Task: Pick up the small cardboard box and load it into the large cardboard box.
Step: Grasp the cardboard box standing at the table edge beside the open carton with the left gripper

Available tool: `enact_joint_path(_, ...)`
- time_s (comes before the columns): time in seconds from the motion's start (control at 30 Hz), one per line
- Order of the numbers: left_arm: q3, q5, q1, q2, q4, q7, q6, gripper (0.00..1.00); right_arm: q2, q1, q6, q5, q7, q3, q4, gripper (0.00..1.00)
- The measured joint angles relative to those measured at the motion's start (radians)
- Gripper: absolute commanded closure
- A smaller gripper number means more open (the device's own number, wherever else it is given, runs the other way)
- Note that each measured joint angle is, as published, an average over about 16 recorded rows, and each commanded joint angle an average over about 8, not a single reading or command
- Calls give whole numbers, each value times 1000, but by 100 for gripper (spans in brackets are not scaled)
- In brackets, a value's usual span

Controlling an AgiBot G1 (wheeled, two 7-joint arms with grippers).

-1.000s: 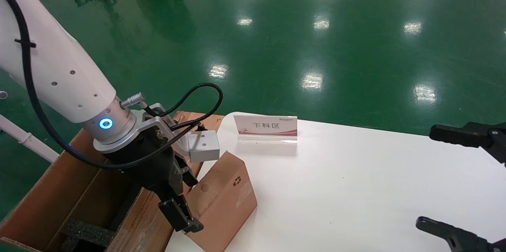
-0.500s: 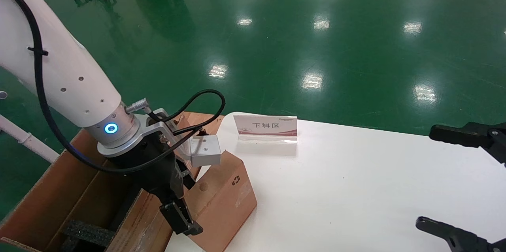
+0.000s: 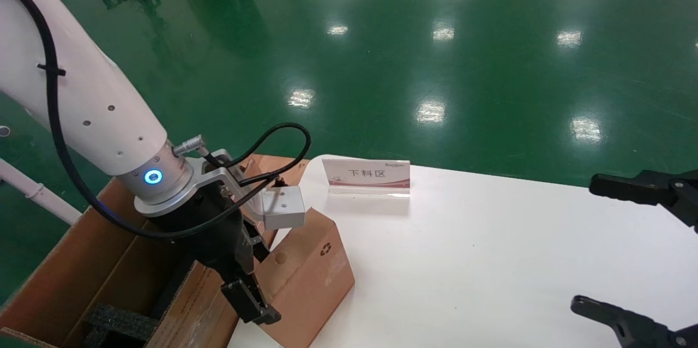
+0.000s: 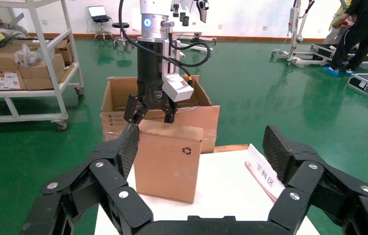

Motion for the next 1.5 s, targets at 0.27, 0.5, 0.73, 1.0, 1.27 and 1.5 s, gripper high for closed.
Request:
enact_joint_path(0.27, -2, 0, 1, 0, 0, -1, 2, 100, 0, 0, 0, 0, 0, 0, 0, 100)
enact_joint_path(0.5, -3, 1, 1, 0, 0, -1, 2, 100, 0, 0, 0, 0, 0, 0, 0, 100)
enact_joint_path(0.73, -4, 2, 1, 0, 1, -2, 2, 100, 0, 0, 0, 0, 0, 0, 0, 100)
enact_joint_path(1.0, -9, 1, -9, -2, 10, 1, 2, 100, 0, 0, 0, 0, 0, 0, 0, 100)
enact_joint_path(1.27, -39, 11, -113, -16, 26, -17, 15, 100, 0, 0, 0, 0, 0, 0, -1, 100)
enact_joint_path(1.5, -52, 51, -303, -24, 44, -59, 42, 100, 0, 1, 0, 0, -1, -1, -1, 100)
